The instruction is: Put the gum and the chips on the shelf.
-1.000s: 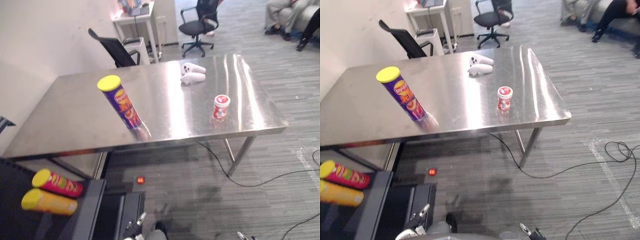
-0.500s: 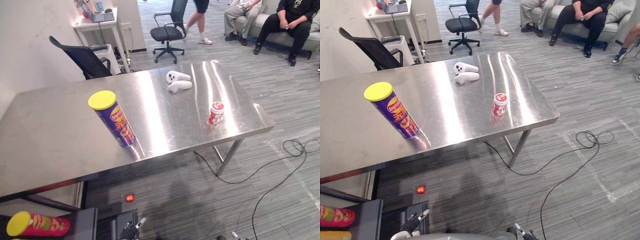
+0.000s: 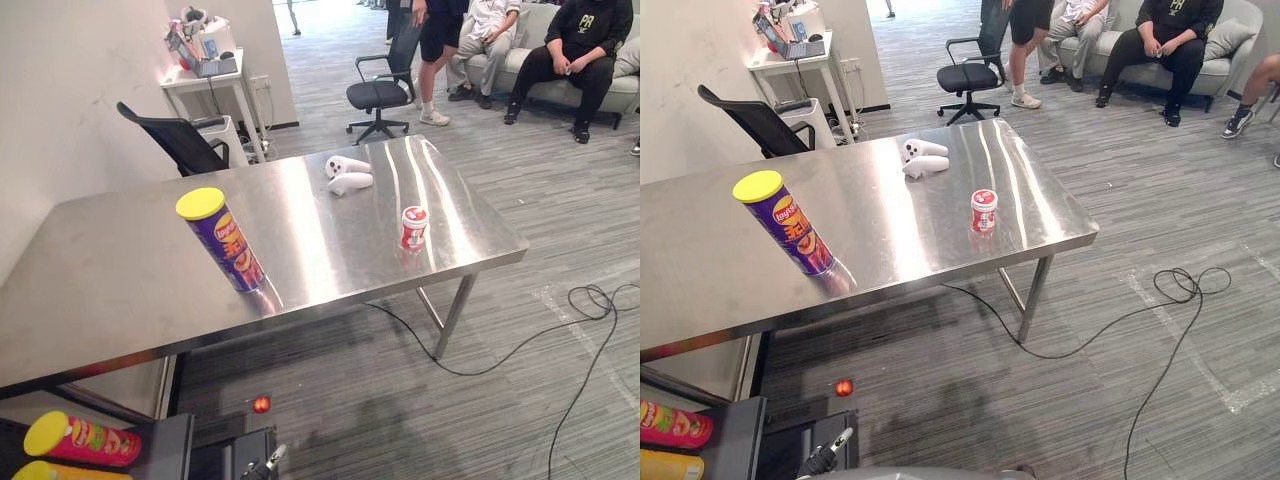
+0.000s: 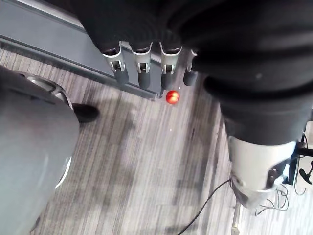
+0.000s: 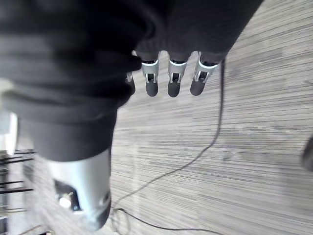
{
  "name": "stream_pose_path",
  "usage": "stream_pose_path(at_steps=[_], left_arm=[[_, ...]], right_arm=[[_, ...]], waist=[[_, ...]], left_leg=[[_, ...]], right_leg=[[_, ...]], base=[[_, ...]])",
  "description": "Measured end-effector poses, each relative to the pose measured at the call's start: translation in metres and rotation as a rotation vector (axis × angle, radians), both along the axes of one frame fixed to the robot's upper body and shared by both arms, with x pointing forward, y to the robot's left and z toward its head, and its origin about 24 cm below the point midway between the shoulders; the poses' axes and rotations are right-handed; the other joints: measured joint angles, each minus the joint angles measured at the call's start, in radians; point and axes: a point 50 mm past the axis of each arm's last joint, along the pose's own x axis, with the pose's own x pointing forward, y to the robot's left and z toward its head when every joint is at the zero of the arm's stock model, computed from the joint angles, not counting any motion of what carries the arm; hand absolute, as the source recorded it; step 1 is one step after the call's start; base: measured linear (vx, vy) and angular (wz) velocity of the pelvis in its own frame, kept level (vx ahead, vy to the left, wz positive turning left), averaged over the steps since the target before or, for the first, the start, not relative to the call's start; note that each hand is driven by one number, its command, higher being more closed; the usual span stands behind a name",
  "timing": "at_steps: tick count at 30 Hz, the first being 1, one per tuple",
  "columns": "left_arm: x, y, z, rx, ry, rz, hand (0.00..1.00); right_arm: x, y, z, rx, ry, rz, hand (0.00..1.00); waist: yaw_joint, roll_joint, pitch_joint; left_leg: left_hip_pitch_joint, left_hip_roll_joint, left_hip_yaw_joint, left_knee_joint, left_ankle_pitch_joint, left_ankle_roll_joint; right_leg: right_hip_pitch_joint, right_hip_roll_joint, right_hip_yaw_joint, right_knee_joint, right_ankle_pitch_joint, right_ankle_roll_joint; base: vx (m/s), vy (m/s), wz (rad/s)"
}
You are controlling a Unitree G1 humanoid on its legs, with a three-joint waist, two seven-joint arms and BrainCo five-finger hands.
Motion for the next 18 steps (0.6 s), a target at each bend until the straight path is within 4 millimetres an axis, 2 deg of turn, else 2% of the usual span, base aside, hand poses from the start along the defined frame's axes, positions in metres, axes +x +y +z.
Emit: stream_pose_path(at_steps=[3,5,6,7,9,13,18], left_arm=[[-0.001,0.001,0.0,0.005,0.0,-0.004,0.0],[0.001,-0.002,0.001,0.001,-0.01,-0.009,0.0],[0.002,-0.003,0.001,0.001,-0.014,-0.012,0.0],[0.005,-0.006,0.002,0.0,-0.029,-0.022,0.0],[0.006,-0.008,0.002,-0.003,-0.04,-0.025,0.0],[0.007,-0.009,0.003,0.005,-0.043,-0.053,0.0],[0.009,-0.01,0.004,0.019,-0.048,-0.1,0.0]], right_arm=[[0.028,-0.025,0.029,-0.172,-0.06,0.078,0.0],[0.072,-0.036,0.069,-0.371,-0.137,0.218,0.0],[0.083,-0.036,0.081,-0.424,-0.164,0.248,0.0],[0.107,-0.034,0.111,-0.566,-0.218,0.327,0.0],[0.132,-0.024,0.142,-0.708,-0.294,0.396,0.0],[0.157,-0.005,0.175,-0.865,-0.372,0.479,0.0],[0.164,0.011,0.201,-0.995,-0.405,0.557,0.0]], waist=[[-0.003,-0.004,-0.004],[-0.004,-0.004,-0.004],[-0.005,-0.005,-0.006],[-0.002,-0.004,-0.006],[0.001,-0.006,-0.006],[0.002,-0.007,-0.006],[0.0,-0.009,-0.005]], left_leg=[[0.006,0.008,0.005,0.0,-0.002,-0.002],[0.008,0.015,0.01,0.0,-0.004,-0.005],[0.007,0.017,0.011,0.0,-0.003,-0.005],[0.005,0.022,0.016,0.0,-0.003,-0.005],[0.002,0.028,0.019,0.0,-0.003,-0.006],[-0.015,0.034,0.015,0.0,-0.003,-0.009],[-0.035,0.033,0.001,0.0,0.002,-0.01]], right_leg=[[0.001,0.004,0.004,0.0,0.004,0.004],[0.0,0.009,0.007,0.001,0.009,0.011],[0.0,0.01,0.008,0.001,0.01,0.014],[-0.002,0.014,0.009,0.001,0.01,0.014],[-0.005,0.02,0.008,0.002,0.01,0.014],[-0.022,0.026,0.011,0.004,0.01,0.014],[-0.046,0.027,0.013,0.016,0.01,0.013]], base=[[0.08,-0.019,-0.11],[0.07,-0.025,-0.06],[0.07,-0.02,-0.04],[0.06,-0.019,-0.02],[0.03,-0.014,0.0],[0.0,0.0,0.0],[0.0,-0.005,0.02]])
